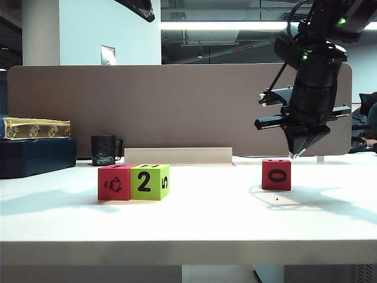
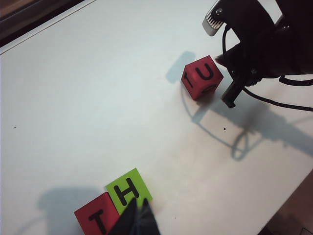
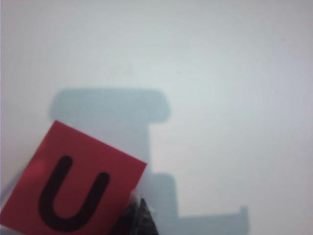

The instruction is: Select the appropriate blocks from the scattered letter blocks on the table and arrange them in a row to spell out "THU".

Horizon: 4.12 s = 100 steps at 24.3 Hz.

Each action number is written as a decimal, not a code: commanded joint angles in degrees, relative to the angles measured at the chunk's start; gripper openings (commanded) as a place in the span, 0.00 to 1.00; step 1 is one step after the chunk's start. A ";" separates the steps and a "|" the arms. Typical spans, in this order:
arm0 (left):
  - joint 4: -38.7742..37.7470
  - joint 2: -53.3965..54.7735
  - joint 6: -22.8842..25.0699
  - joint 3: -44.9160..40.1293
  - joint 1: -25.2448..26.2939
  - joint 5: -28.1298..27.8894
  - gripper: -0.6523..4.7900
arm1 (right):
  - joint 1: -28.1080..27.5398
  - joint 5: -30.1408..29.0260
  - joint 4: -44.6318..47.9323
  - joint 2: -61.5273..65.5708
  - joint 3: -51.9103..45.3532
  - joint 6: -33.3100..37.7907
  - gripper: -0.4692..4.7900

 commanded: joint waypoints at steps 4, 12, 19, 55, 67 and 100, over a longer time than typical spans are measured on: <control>-0.42 -0.37 0.39 0.20 0.07 -0.07 0.11 | 0.09 0.17 5.05 -0.07 0.96 0.07 0.08; -0.55 -0.37 0.42 0.20 0.07 -0.07 0.11 | 0.09 -1.64 5.20 2.29 0.96 0.09 0.08; -0.50 -0.37 0.39 0.20 0.07 -0.07 0.11 | 0.22 -4.13 -0.04 2.01 0.98 0.37 0.08; -1.79 -0.37 0.42 0.20 0.07 -0.07 0.11 | 7.61 -11.10 -27.34 -3.78 12.98 7.15 0.52; -1.81 -0.37 0.42 0.20 0.07 -0.02 0.11 | 7.58 -11.93 -26.88 -0.57 12.96 10.21 0.71; -0.50 -0.37 1.49 0.20 0.07 -0.07 0.11 | 5.11 -14.51 -20.09 6.93 13.05 13.18 0.58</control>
